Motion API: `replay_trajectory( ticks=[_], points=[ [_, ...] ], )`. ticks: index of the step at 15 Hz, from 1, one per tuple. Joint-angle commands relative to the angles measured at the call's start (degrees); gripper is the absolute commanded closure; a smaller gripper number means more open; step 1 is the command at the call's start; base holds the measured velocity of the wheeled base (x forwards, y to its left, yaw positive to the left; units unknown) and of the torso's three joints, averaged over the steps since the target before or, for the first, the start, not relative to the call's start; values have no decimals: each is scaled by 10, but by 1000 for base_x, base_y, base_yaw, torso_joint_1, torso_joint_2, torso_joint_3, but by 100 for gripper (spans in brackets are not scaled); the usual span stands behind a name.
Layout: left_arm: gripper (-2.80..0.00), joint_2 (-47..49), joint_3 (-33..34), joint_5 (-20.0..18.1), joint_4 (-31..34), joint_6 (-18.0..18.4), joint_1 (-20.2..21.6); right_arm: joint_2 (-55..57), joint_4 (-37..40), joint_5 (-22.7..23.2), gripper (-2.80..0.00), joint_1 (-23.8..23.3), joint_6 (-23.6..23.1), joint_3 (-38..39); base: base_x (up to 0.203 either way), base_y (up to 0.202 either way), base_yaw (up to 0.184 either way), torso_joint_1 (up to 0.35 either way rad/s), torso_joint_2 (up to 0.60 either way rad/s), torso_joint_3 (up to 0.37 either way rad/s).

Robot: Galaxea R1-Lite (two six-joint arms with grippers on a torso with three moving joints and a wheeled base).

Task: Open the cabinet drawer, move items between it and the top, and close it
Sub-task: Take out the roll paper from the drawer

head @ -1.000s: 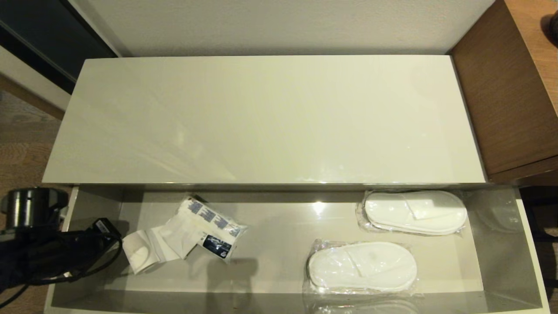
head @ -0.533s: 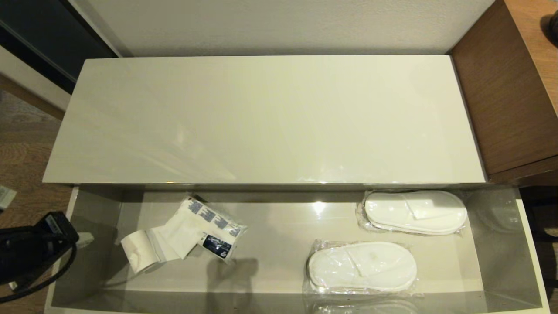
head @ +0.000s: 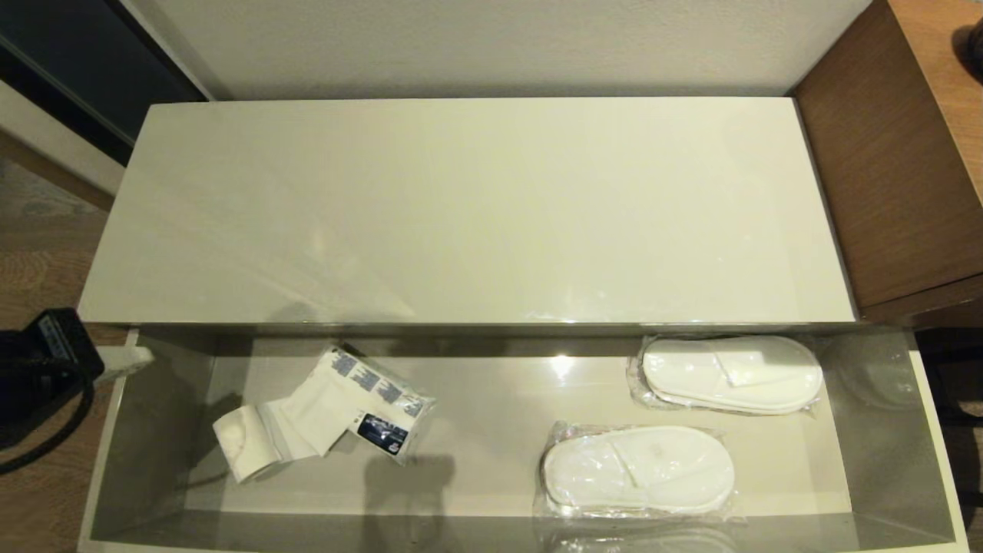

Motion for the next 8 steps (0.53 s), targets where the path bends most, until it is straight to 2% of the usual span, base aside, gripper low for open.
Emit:
replay_trajectory(
  ticks=[1, 6, 8],
  points=[
    [0, 24, -14, -2, 1, 6, -7, 0, 0, 0, 0, 0, 0, 0, 0, 0, 0, 0, 0, 0],
    [0, 18, -2, -1, 9, 5, -30, 1, 0, 0, 0, 0, 0, 0, 0, 0, 0, 0, 0, 0],
    [0, 6, 23, 2, 47, 9, -34, 1, 0, 0, 0, 0, 0, 0, 0, 0, 0, 0, 0, 0]
  ],
)
